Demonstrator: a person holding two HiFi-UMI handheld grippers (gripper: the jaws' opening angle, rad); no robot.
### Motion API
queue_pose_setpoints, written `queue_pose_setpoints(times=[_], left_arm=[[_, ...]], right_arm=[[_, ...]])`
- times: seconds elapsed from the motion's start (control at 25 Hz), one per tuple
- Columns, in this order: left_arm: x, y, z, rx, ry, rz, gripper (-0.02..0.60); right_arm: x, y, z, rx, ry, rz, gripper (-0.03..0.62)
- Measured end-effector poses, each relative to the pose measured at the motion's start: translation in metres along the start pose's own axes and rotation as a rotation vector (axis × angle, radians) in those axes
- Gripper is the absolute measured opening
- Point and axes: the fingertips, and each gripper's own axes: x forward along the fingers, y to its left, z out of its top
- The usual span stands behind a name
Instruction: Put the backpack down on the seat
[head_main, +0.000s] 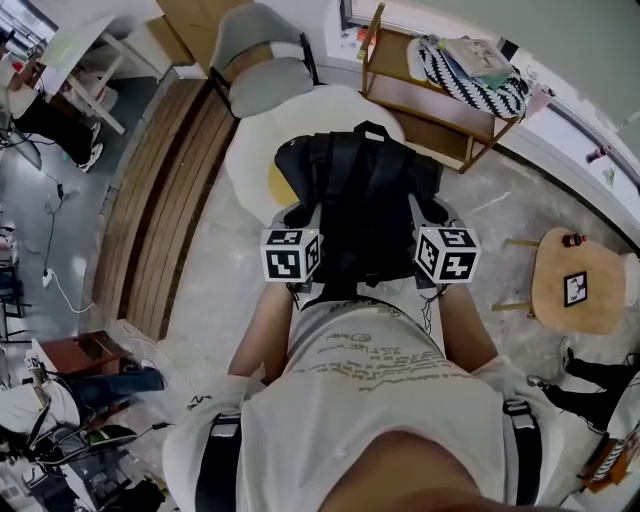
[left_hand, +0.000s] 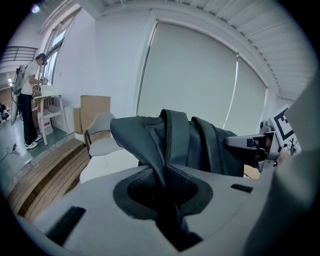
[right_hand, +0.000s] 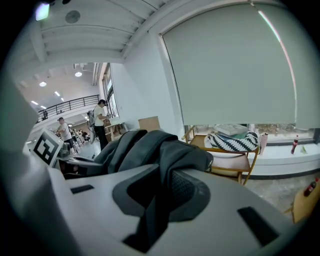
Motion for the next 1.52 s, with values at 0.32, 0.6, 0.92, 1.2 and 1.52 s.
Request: queue_pose_setpoints(times=[0.32,0.6,0.92,1.2,1.52], left_arm=[[0.044,0.036,0.029,-0.015,0.014,-0.022,0.071],[0.068,0.075,0.043,-0.023,0.038,-0.050,0.067],[0.102,0.094,0.039,-0.019,0.101,-0.036,0.066],[0.143,0.102,0.004,-0.071,0.221,-0.026,0.063],[0.207,0.112,-0.035,-0.068,0.329,-0.002,0.055]], right_arm=[[0.055,-0.006,0.024,-0.051,0.044,-0.017,0.054],[0.098,0.004,0.033,-0.044,0.103,-0.021,0.054],[0.132,-0.009,0.025,0.020,0.170,0.001,0.054],[0.173,-0.035,-0.006,0.027,0.309,0.039,0.054],[0.226,-0.074,-0.060,0.123,0.455,0.096,0.054]])
